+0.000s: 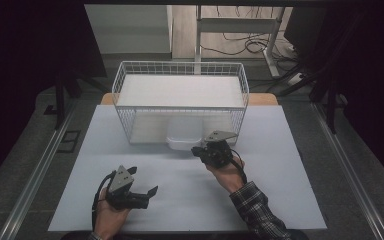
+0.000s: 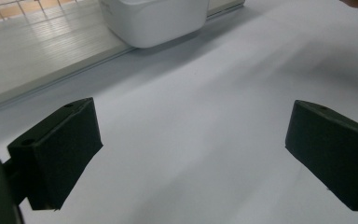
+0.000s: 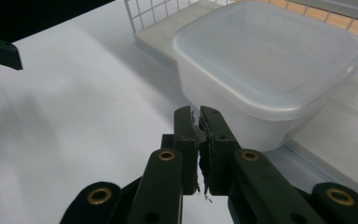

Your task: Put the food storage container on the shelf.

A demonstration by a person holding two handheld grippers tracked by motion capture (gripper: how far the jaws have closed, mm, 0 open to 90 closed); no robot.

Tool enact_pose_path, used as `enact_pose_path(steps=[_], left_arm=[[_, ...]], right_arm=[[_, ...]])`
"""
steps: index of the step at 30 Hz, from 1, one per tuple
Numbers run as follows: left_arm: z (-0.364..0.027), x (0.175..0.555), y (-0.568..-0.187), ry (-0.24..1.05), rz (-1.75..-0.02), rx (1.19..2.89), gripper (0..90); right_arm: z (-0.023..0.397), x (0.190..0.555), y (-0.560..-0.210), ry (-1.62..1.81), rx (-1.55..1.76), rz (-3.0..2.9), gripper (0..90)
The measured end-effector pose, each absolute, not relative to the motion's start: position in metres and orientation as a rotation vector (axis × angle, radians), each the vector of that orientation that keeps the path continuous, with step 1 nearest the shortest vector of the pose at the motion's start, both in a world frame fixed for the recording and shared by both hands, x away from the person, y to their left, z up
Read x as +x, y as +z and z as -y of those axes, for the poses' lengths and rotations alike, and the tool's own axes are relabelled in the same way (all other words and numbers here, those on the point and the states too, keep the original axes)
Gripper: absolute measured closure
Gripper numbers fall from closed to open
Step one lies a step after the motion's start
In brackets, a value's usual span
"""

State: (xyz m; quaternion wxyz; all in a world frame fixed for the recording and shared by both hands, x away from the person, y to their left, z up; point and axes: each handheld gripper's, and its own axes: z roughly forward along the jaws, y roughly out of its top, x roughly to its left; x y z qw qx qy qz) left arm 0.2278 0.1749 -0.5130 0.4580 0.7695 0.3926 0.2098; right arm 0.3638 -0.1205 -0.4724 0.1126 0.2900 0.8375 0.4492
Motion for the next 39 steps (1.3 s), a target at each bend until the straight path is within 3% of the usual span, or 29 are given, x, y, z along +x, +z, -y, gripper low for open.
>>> enact_pose_path(steps=[10,39], left_arm=[[-0.185,0.22,-0.518,0.515,-0.99,1.873,2.2],[-0.182,0.222,-0.521,0.52,-0.992,1.897,2.0]], right_arm=[[0.109,0.365,-0.482,1.288,0.825,-2.497,85.6],[0.087,0.415,-0.495,1.211,0.904,-2.481,88.1]])
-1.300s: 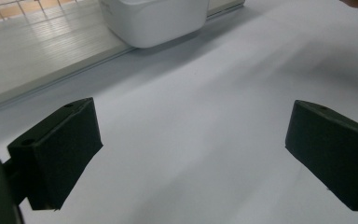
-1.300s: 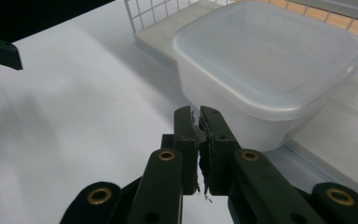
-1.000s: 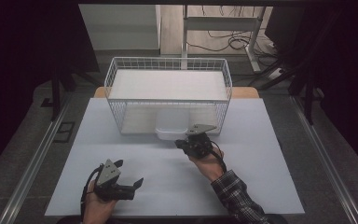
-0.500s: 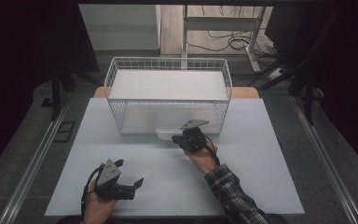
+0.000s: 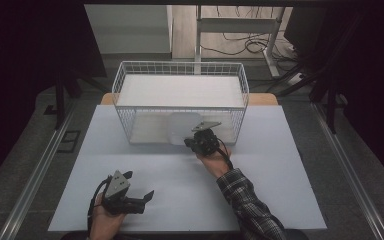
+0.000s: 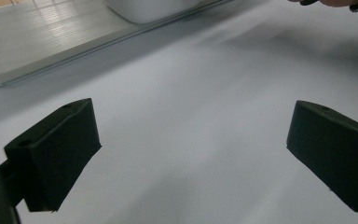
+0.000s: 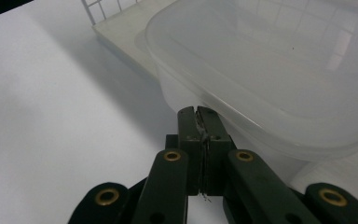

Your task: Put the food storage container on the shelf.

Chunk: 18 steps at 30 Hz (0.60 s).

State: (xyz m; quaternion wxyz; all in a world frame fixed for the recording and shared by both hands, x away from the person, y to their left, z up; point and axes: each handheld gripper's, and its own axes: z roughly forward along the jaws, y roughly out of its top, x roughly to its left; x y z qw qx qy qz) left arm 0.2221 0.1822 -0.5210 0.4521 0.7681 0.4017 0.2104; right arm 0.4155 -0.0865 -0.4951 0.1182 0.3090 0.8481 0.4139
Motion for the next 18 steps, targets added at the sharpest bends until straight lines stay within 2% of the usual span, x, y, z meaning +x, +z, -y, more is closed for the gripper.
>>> enact_pose_path(steps=[18], left_arm=[[-0.181,0.222,-0.522,0.507,-0.996,1.899,1.9]], right_arm=[[0.078,0.433,-0.495,1.169,0.907,-2.449,88.1]])
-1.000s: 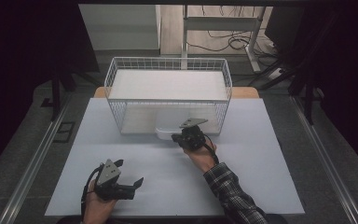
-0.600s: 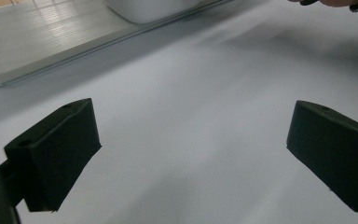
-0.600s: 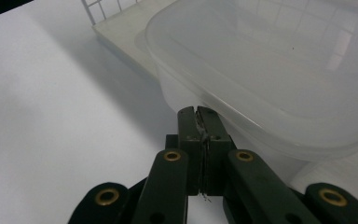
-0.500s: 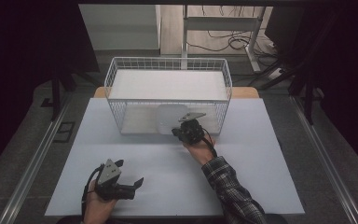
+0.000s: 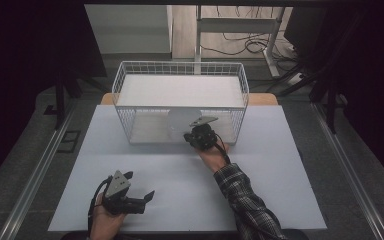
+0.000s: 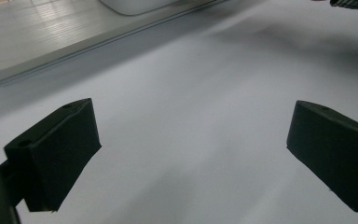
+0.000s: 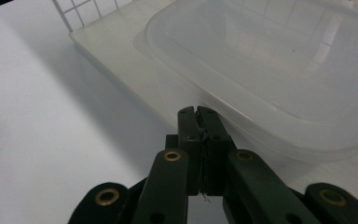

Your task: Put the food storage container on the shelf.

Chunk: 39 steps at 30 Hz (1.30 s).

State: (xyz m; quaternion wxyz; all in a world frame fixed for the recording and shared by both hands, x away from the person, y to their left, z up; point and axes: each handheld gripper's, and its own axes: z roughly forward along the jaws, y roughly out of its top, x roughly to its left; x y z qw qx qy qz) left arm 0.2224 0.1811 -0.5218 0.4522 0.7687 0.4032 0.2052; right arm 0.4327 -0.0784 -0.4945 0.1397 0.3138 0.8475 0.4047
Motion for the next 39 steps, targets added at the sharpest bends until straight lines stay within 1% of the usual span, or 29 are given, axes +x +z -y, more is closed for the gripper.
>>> enact_pose_path(steps=[7,9,10,11,16,19,27,32,39], left_arm=[[-0.182,0.222,-0.522,0.503,-0.995,1.894,1.9],[-0.182,0.222,-0.521,0.502,-0.996,1.892,1.9],[-0.182,0.222,-0.521,0.501,-0.997,1.892,1.9],[-0.182,0.222,-0.522,0.501,-0.997,1.892,1.9],[-0.182,0.222,-0.522,0.502,-0.998,1.893,1.9],[-0.182,0.223,-0.522,0.501,-1.0,1.89,1.8],[-0.183,0.223,-0.522,0.494,-0.994,1.888,1.8],[-0.182,0.223,-0.522,0.489,-0.987,1.89,3.1],[-0.181,0.223,-0.523,0.489,-0.98,1.898,3.1]], right_arm=[[0.077,0.438,-0.495,1.159,0.922,-2.436,88.1],[0.078,0.437,-0.495,1.163,0.919,-2.439,87.1],[0.078,0.435,-0.495,1.164,0.907,-2.441,84.2],[0.078,0.435,-0.495,1.164,0.907,-2.441,84.2],[0.079,0.426,-0.489,1.203,0.894,-2.43,71.9],[0.08,0.419,-0.486,1.22,0.884,-2.429,63.0],[0.087,0.408,-0.482,1.232,0.871,-2.43,45.3],[0.093,0.402,-0.483,1.249,0.868,-2.438,36.7],[0.101,0.392,-0.486,1.256,0.844,-2.448,29.4]])
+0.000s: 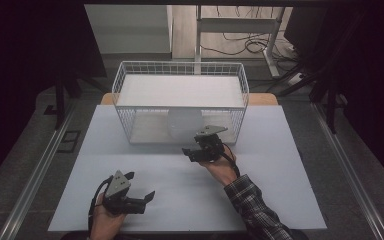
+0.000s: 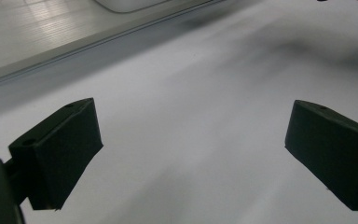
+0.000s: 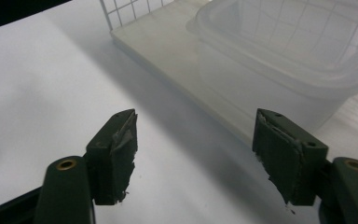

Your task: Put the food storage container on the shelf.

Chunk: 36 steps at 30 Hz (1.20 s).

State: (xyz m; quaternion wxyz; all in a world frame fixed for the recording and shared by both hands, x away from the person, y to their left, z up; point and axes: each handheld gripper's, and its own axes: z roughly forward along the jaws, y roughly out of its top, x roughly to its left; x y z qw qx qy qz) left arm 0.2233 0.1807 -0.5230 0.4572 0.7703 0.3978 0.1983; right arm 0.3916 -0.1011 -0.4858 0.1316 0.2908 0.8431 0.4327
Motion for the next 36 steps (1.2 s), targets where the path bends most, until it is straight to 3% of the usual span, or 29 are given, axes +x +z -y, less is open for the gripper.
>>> enact_pose_path(steps=[26,36], left_arm=[[-0.183,0.225,-0.524,0.47,-0.981,1.902,2.7],[-0.185,0.225,-0.524,0.467,-0.983,1.899,2.8]], right_arm=[[0.143,0.347,-0.486,1.229,0.811,-2.492,8.3],[0.166,0.328,-0.48,1.214,0.8,-2.47,5.2]])
